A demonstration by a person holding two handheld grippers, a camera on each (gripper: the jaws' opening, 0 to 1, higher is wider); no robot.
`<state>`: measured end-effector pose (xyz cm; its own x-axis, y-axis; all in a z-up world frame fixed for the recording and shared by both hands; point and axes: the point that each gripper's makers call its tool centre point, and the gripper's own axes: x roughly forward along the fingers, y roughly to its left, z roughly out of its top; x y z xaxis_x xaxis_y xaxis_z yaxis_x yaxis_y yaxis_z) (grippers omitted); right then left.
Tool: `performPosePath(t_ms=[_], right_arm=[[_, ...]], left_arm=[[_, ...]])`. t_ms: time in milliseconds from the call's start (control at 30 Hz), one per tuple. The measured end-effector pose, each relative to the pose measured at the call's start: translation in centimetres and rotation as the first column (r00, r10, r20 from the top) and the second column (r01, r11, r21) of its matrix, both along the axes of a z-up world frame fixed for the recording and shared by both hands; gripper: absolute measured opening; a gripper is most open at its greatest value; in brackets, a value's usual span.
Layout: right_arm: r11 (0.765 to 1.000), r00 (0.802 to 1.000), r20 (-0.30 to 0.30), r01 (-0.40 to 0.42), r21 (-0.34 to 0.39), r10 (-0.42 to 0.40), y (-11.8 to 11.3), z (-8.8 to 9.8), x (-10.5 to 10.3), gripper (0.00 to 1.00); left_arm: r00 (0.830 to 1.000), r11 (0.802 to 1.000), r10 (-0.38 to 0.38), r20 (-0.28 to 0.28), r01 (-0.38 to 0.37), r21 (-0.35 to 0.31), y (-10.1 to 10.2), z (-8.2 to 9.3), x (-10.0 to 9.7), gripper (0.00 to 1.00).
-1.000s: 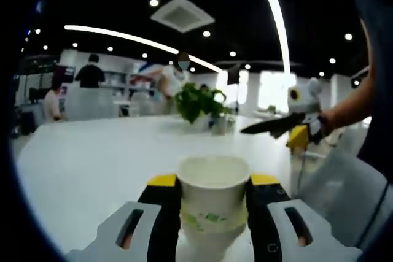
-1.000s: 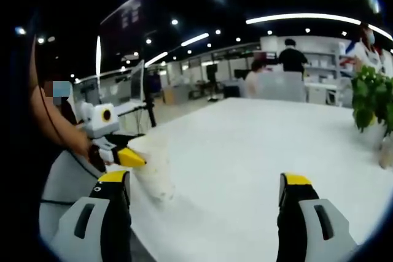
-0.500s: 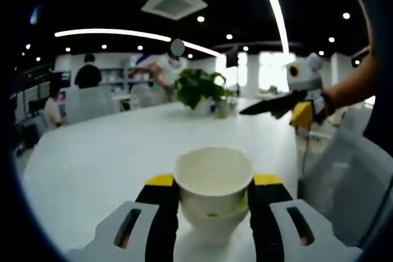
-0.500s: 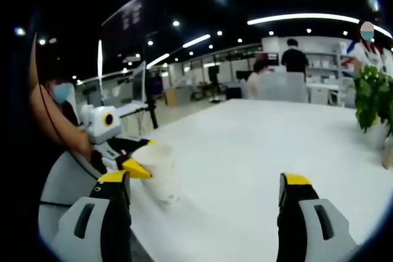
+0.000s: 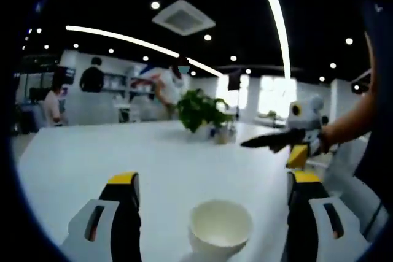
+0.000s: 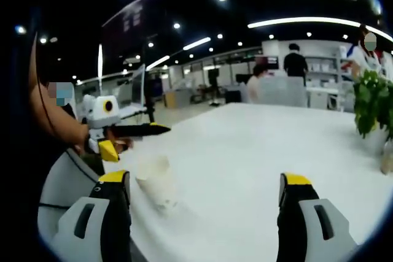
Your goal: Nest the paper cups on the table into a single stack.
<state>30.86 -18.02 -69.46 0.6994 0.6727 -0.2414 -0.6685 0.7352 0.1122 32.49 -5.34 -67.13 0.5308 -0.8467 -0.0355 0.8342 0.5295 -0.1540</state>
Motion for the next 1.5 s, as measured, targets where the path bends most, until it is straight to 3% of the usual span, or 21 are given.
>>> performPosePath(t_ms=[67, 133, 200, 300, 467, 533, 800, 900, 967, 1033, 1100, 1300, 1367, 1500], right_arm=[[1.000, 1.000, 0.007, 0.003, -0.001, -0.003, -0.1, 0.2, 0.1, 1.00], [0.999, 1.000, 0.015, -0.002, -0.032, 0.002, -0.2, 0.1, 0.3, 1.00], [0.999, 1.000, 0.013, -0.012, -0.048, 0.013, -0.1, -0.3, 0.4, 1.00], [0.999, 1.000, 0.010, -0.012, -0.046, 0.013, 0.0, -0.5, 0.5, 1.00], [0.999, 1.000, 0.008, -0.009, -0.042, 0.009, 0.5, -1.0, 0.3, 1.00], [0.999, 1.000, 0.006, -0.013, -0.045, 0.013, 0.9, -1.6, -0.1, 1.00], [0.998, 0.999, -0.023, -0.034, -0.049, 0.033, 1.9, -3.7, -1.2, 1.00], [0.994, 0.998, -0.049, -0.051, -0.094, 0.046, 2.5, -5.2, -1.5, 1.00], [0.972, 0.993, -0.044, -0.116, -0.205, 0.110, 3.2, -6.7, -2.1, 0.98], [0.953, 0.987, -0.067, -0.159, -0.259, 0.146, 3.8, -8.1, -2.6, 0.96], [0.935, 0.982, -0.072, -0.186, -0.303, 0.172, 4.4, -9.1, -2.7, 0.92], [0.919, 0.972, -0.086, -0.236, -0.315, 0.219, 6.3, -8.8, -2.2, 0.82], [0.912, 0.965, -0.097, -0.261, -0.318, 0.243, 6.9, -8.9, -2.1, 0.76], [0.835, 0.923, -0.161, -0.385, -0.393, 0.350, 8.2, -10.6, -2.8, 0.70]], left_arm=[[1.000, 1.000, -0.001, -0.013, 0.001, -0.001, 0.6, 0.5, 0.0, 0.98], [0.999, 0.999, -0.009, -0.049, 0.011, 0.040, 1.3, 0.0, -0.1, 0.98], [1.000, 0.995, -0.003, -0.013, 0.004, 0.096, 2.0, -0.3, -0.2, 0.98], [1.000, 0.996, 0.003, -0.017, -0.002, 0.093, 2.8, -0.3, -0.7, 0.98], [0.999, 0.992, 0.020, -0.039, -0.015, 0.126, 3.7, -1.6, -1.3, 0.98], [0.998, 0.985, 0.025, -0.056, -0.015, 0.174, 4.2, -2.9, -1.8, 0.97], [0.997, 0.965, 0.039, -0.071, -0.019, 0.260, 4.6, -5.2, -2.8, 0.93], [0.997, 0.938, 0.034, -0.066, -0.009, 0.346, 4.9, -6.8, -3.0, 0.89], [0.997, 0.922, 0.017, -0.069, 0.012, 0.388, 4.9, -7.7, -3.2, 0.87], [0.998, 0.913, -0.003, -0.066, 0.029, 0.407, 4.4, -8.2, -3.4, 0.85], [0.997, 0.892, -0.026, -0.069, 0.054, 0.449, 4.1, -8.9, -3.6, 0.84], [0.994, 0.820, -0.086, -0.066, 0.108, 0.562, 3.5, -11.0, -4.0, 0.76], [0.992, 0.810, -0.098, -0.076, 0.123, 0.574, 3.3, -11.4, -4.0, 0.74], [0.987, 0.785, -0.133, -0.094, 0.163, 0.598, 2.7, -12.0, -4.0, 0.66]])
